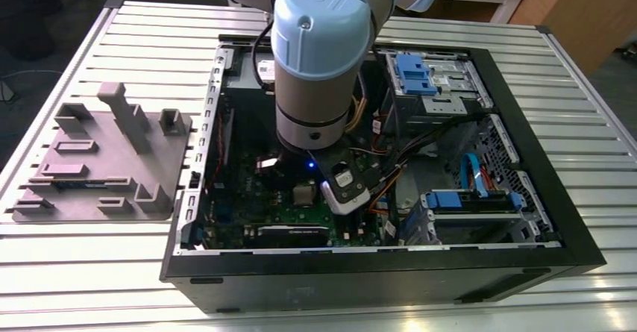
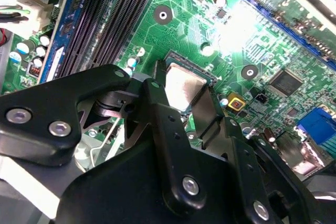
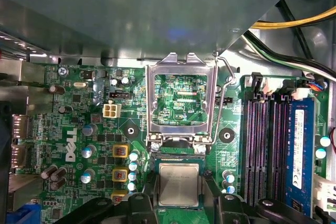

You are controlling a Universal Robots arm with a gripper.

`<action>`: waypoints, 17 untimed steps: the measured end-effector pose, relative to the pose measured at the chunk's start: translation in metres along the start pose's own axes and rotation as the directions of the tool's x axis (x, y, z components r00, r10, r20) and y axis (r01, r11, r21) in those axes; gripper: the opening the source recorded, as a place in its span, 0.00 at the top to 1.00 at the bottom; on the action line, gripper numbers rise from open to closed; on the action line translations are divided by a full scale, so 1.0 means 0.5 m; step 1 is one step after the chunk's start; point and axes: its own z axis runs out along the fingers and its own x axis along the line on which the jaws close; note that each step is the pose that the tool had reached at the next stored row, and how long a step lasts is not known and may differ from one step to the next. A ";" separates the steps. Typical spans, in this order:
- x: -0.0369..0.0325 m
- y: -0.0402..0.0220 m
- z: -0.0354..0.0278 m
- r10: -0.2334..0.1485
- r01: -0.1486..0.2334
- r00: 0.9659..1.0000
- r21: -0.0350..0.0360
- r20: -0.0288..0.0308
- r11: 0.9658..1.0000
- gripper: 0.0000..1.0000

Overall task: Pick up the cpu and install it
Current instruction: 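Place the cpu into insertion slot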

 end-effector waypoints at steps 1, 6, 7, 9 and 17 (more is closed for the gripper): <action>0.000 0.000 0.000 0.000 0.000 1.000 0.000 0.000 1.000 0.54; 0.000 0.000 0.000 0.000 0.000 1.000 0.000 0.000 1.000 0.58; 0.000 0.000 0.000 0.000 0.000 1.000 0.000 0.000 1.000 0.58; 0.000 0.000 0.000 0.000 0.000 1.000 0.000 0.000 1.000 0.58; 0.000 0.000 0.001 0.000 0.000 1.000 0.000 0.000 1.000 0.58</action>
